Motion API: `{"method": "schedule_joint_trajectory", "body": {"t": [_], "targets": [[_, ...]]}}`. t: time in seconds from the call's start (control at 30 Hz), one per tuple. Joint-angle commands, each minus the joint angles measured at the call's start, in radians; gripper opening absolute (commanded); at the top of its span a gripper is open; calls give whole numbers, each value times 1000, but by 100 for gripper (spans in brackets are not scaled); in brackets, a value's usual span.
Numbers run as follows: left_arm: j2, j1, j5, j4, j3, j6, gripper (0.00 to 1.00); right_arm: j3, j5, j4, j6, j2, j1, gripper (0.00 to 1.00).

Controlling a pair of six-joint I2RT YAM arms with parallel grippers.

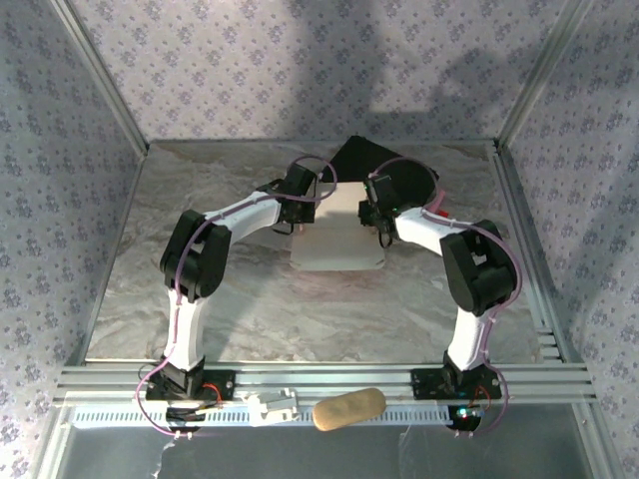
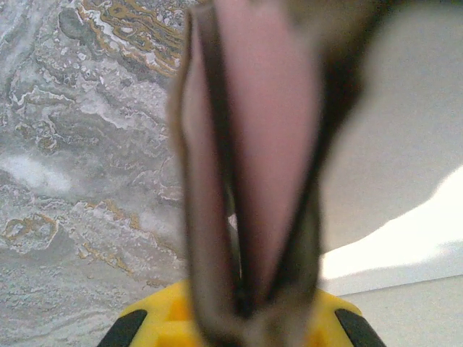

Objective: Fold the paper box

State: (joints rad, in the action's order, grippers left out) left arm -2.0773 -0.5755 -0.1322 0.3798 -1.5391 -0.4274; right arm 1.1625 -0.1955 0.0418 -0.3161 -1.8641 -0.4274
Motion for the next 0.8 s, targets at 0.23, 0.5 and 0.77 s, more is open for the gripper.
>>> {"method": "schedule_joint_trajectory", "body": {"t": [0.23, 0.5, 0.77], "targets": [[-44, 15, -73, 33, -31, -10, 0, 93, -234, 175, -62, -27, -47, 0], [-49, 15, -141, -7, -5, -37, 8, 132, -280, 331, -161, -35, -65, 0], [-42, -23, -226, -80, 37, -32, 0, 127, -254, 329, -173, -46, -63, 0]]}}
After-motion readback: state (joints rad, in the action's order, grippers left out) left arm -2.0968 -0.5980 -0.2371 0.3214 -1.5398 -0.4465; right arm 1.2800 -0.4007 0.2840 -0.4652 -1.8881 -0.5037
